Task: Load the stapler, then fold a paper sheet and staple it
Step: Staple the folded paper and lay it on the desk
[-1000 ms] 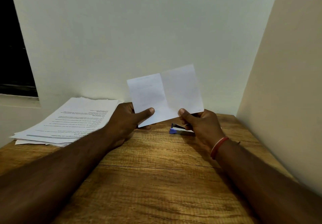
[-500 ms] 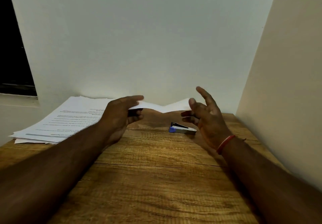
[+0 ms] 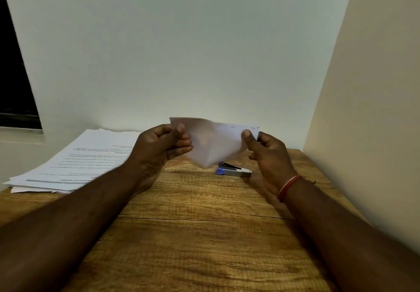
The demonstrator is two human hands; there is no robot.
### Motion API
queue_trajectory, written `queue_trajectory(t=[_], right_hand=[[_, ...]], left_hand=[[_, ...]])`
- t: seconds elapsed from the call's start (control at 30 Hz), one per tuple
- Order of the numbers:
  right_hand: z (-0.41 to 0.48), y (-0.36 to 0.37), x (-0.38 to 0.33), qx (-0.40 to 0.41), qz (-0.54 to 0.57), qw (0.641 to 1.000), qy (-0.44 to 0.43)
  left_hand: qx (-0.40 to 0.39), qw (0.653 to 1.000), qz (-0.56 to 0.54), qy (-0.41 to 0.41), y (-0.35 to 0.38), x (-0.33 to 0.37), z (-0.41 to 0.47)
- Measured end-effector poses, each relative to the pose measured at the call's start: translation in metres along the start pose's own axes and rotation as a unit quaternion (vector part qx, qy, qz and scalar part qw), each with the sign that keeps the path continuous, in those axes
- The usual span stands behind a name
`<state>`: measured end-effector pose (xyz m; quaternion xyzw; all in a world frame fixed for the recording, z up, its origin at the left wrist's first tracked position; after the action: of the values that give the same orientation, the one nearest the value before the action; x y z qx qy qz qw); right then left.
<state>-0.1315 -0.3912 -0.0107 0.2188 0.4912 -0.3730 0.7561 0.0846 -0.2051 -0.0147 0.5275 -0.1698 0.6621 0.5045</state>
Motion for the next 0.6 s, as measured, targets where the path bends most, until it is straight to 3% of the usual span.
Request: queue_trajectory(t=[0.23,0.6], right_hand=[[0.0017,-0.0001,0.0033,0.016,0.033,0.999,-0.016],[0.004,-0.002,0.0053,0.04,0.066,0.997,0.027]], left_hand=[[0.033,0.995,0.093,-0.027,-0.009,-0.0011,0.0004],[0.04,0.995,0.09,-0.036,-0.003,-0.0013,-0.0017]])
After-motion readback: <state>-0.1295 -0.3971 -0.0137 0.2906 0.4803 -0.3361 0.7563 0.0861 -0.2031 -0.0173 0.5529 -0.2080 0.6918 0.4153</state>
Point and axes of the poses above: each hand's wrist, its own z-axis towards the middle knuckle, its own y-axis out of the palm, x = y × z, the point moved 3 cm from there along z, towards the middle knuckle, and after that the axes turned 7 degrees about -x, right-handed, at the moved point
